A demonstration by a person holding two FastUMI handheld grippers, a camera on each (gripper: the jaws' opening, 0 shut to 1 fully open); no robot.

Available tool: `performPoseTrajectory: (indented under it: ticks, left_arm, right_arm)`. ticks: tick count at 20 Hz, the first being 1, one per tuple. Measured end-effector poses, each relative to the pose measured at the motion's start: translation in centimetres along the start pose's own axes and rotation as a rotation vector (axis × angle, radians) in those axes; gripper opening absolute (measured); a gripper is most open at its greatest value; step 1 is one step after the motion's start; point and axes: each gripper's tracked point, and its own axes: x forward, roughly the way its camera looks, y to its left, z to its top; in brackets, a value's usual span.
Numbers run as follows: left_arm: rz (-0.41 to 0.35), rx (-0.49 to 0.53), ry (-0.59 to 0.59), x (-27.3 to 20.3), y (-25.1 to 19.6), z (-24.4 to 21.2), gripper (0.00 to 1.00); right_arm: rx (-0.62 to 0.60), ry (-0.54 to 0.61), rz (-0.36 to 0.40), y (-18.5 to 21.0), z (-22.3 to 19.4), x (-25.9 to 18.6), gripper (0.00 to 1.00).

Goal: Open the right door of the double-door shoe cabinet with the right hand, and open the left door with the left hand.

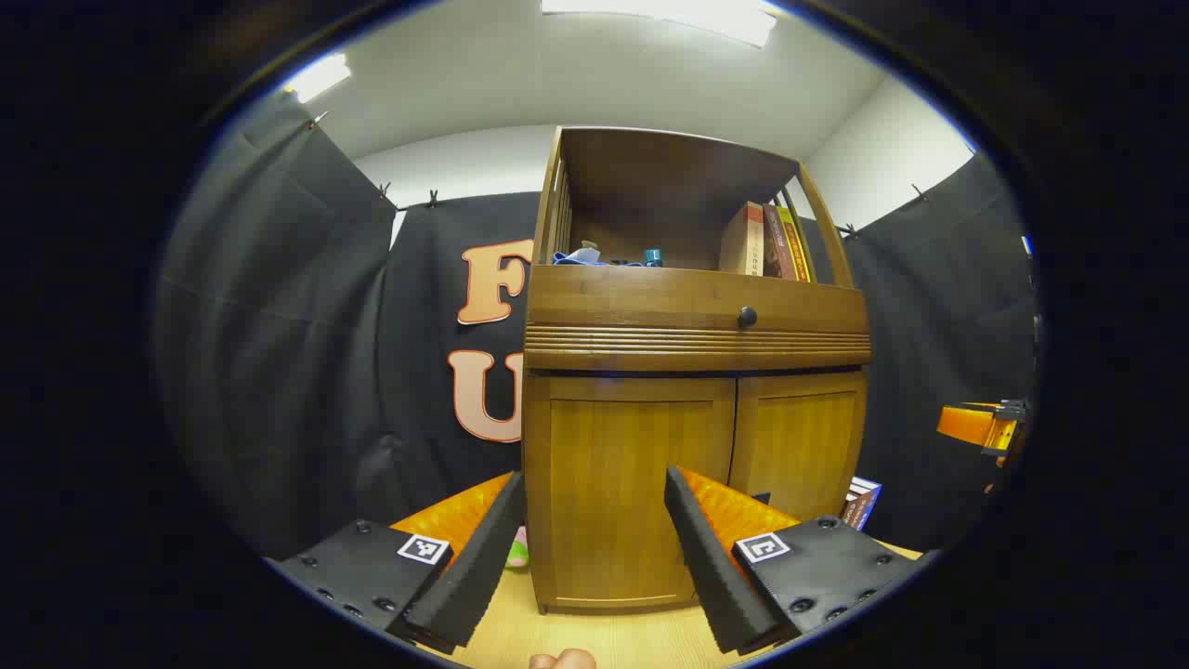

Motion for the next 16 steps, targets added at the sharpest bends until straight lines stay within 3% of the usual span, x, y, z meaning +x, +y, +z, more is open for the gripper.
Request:
performPoseTrajectory:
  ticks: [1,16]
  left_arm:
    - [0.004,0.003,-0.001,-0.5,0.4,0.2,0.96]
    - [0.04,0.02,-0.006,-1.7,2.1,0.6,0.95]
  right_arm:
    - [-0.002,-0.003,0.001,0.0,0.0,-0.1,0.93]
    - [-0.022,0.019,0.011,0.5,-1.4,-0.8,0.93]
